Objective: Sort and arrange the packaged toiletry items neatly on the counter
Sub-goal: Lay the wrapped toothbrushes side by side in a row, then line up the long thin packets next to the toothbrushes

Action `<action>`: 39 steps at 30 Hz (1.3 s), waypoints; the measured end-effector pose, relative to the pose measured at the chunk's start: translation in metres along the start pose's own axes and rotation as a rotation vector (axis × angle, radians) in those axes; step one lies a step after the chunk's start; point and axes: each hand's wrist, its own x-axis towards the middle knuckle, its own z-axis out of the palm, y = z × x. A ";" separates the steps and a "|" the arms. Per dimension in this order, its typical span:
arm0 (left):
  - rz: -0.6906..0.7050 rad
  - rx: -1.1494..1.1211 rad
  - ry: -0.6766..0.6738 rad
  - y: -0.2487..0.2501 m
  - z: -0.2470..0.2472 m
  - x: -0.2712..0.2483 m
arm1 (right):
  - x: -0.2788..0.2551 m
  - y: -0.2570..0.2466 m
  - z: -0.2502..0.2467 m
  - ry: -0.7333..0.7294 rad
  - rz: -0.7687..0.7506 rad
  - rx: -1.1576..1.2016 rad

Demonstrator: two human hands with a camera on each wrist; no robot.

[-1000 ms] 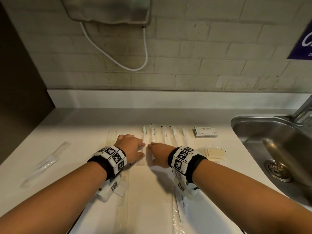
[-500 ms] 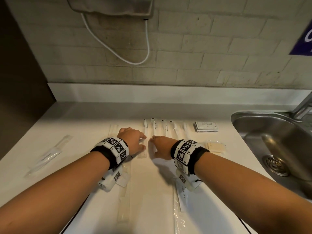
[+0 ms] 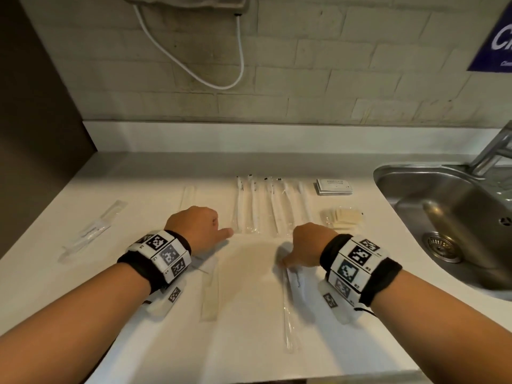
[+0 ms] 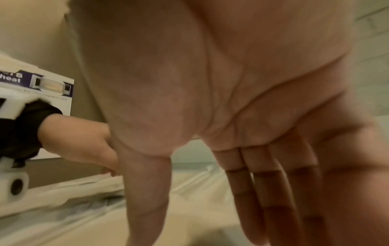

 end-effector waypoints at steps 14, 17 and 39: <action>-0.137 -0.213 -0.034 -0.021 0.031 -0.061 | -0.023 -0.035 0.042 0.087 0.032 0.057; -0.108 -0.260 -0.017 -0.031 0.029 -0.064 | -0.027 -0.046 0.040 0.119 0.001 0.101; -0.185 -0.958 0.151 -0.055 0.019 -0.065 | 0.012 -0.120 -0.005 0.289 -0.358 0.966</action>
